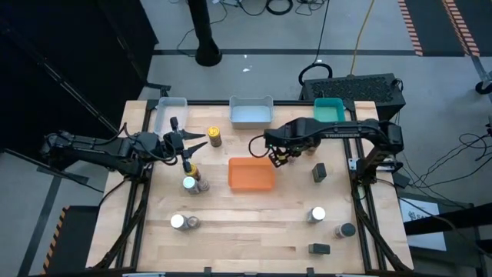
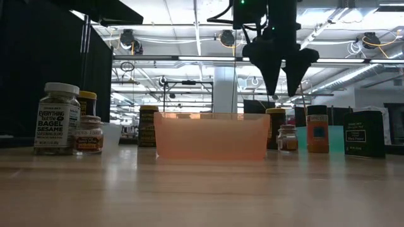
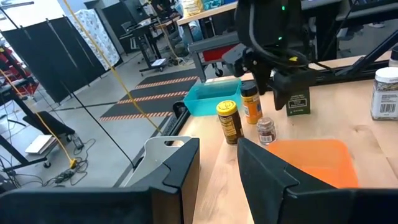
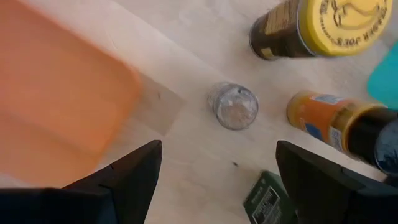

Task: Sort spices by type
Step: Put the top right brown seasoning bottle into the gray bin

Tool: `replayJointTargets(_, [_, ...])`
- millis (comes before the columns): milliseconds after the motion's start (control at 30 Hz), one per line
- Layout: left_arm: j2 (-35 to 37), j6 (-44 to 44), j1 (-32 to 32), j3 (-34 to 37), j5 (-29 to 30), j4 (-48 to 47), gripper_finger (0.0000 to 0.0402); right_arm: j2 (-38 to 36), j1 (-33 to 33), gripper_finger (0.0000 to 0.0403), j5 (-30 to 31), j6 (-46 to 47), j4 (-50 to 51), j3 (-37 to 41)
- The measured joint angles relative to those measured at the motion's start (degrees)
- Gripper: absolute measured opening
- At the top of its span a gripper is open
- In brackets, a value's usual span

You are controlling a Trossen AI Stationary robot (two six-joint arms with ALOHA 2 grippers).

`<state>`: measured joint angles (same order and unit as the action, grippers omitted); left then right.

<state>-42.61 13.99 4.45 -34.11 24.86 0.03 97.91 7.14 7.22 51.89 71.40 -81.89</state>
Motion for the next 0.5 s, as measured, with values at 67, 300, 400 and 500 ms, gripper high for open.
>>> replayJointTargets(67, [-0.01, -0.01, 0.01, 0.00, 0.00, 0.00, 0.0115, 0.54, 0.52, 0.0298, 0.00, -0.02, -0.79, 0.00])
replayJointTargets(300, [0.00, -0.01, 0.00, 0.02, 0.02, -0.09, 0.0115, 3.80, 2.18, 0.0298, -0.09, -0.47, -0.85, 0.00])
replayJointTargets(400, [0.00, -0.01, 0.00, 0.02, 0.02, -0.09, 0.0115, 4.31, 3.00, 0.0298, -0.13, -0.43, -1.01, 0.11])
replayJointTargets(500, [-0.01, -0.01, 0.00, 0.02, 0.02, -0.12, 0.0115, 4.29, 4.11, 0.0298, -2.26, -0.38, -3.31, 1.43])
